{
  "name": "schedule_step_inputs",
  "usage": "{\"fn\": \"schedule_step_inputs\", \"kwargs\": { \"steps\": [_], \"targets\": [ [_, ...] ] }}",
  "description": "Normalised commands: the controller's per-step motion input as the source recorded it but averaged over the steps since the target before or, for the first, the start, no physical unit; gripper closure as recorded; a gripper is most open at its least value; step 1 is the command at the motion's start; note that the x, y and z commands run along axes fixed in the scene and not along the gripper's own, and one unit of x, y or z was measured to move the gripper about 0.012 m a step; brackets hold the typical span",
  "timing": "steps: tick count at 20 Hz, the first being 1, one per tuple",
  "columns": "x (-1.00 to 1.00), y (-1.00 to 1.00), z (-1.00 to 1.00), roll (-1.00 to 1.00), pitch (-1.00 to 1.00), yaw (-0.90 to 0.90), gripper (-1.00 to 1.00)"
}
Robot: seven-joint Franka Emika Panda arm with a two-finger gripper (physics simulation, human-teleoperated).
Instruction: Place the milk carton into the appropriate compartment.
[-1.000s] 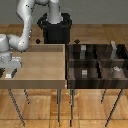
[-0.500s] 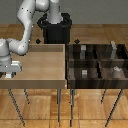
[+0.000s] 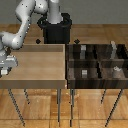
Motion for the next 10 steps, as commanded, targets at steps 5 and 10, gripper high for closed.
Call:
{"fn": "schedule_step_inputs", "kwargs": {
  "steps": [5,10],
  "targets": [
    [0.00,0.00,1.00,0.00,0.00,0.00,1.00],
    [0.00,0.00,1.00,0.00,0.00,0.00,1.00]
  ]
}}
